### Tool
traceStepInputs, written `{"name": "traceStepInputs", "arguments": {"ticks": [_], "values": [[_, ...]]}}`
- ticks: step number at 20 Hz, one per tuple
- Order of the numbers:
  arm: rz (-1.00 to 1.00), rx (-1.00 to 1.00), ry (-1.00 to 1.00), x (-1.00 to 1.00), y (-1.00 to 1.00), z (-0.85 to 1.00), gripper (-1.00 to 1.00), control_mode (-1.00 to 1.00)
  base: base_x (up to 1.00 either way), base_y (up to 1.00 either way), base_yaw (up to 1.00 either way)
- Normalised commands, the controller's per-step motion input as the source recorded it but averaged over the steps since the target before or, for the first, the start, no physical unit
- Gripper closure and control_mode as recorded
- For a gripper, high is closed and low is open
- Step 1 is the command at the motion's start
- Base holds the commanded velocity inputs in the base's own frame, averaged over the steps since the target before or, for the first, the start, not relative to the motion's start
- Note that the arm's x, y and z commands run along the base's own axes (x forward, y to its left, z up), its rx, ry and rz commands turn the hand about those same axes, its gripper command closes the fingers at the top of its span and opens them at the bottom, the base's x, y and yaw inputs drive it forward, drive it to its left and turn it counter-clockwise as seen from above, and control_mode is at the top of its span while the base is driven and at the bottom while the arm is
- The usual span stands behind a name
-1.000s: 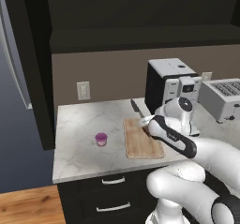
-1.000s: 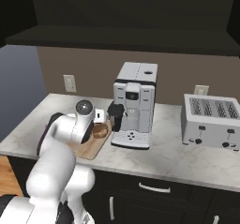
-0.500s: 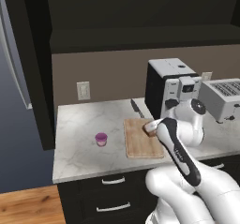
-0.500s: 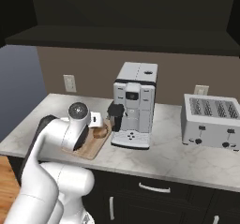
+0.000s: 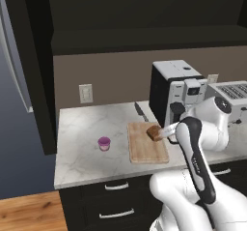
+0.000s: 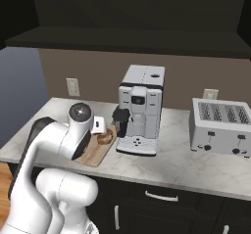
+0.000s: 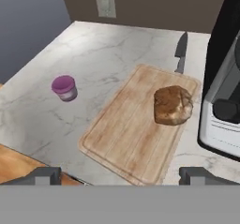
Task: Pick the bread, place it on the cutting board, pick the jam, place it on the counter, and close the cabinet.
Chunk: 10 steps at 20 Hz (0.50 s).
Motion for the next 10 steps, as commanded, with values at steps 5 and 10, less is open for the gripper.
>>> {"name": "traceStepInputs", "arguments": {"ticks": [5,10], "values": [[0.03,0.0,-0.1,-0.6,0.0,0.06,-1.0,-1.0,0.0,0.0,0.0],[0.02,0.0,-0.09,-0.59,0.0,0.02,-1.0,-1.0,0.0,0.0,0.0]]}}
